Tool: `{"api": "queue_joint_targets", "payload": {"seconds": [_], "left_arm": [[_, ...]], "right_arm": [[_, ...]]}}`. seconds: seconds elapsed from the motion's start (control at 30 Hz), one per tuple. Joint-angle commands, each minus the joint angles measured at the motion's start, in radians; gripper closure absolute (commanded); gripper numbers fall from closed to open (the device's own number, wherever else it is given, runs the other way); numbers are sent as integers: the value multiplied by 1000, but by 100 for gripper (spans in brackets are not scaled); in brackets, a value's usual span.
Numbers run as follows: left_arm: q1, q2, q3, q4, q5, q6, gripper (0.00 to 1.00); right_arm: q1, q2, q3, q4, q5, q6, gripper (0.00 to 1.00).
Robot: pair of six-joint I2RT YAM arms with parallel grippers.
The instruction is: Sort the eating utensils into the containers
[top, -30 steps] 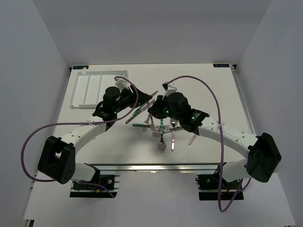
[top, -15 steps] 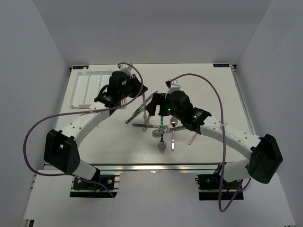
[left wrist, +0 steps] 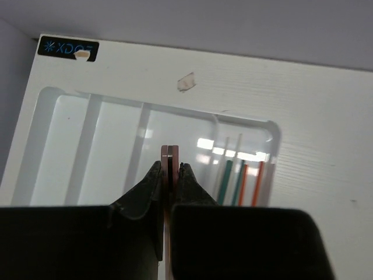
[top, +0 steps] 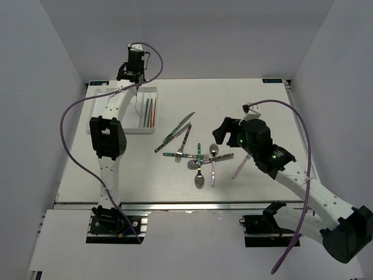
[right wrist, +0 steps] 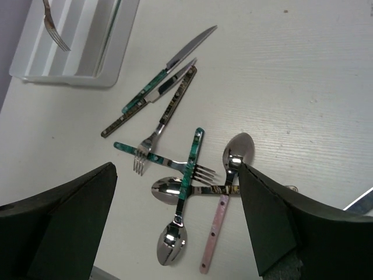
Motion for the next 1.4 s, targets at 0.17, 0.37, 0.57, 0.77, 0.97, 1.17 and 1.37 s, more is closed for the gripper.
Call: {"api": "queue_joint_targets", "payload": {"seconds": [0.17, 0.37, 0.57, 0.77, 0.97, 1.17, 1.37], "left_arm": [[30, 15, -52, 134, -73, 171, 100], [50, 70, -66, 143, -29, 168, 98], [51, 43, -145, 171, -18, 187, 56], [54, -23, -162, 166, -32, 167, 36], [51, -158, -71, 44, -73, 54, 2], [53, -460, -119, -152, -52, -194, 2], [51, -1054, -856, 52, 134, -318, 2]], "right_arm": [[-12, -10, -51, 5, -44, -62, 11], [-11, 30, -42, 14, -44, -71, 11], [-11, 60, -10, -4, -39, -79, 11], [-11, 59, 4, -15, -33, -79, 11], [-11, 154, 5, -30, -32, -85, 11], [11, 269, 50, -151, 161, 17, 11], [49, 223, 8, -127, 166, 47, 19]]}}
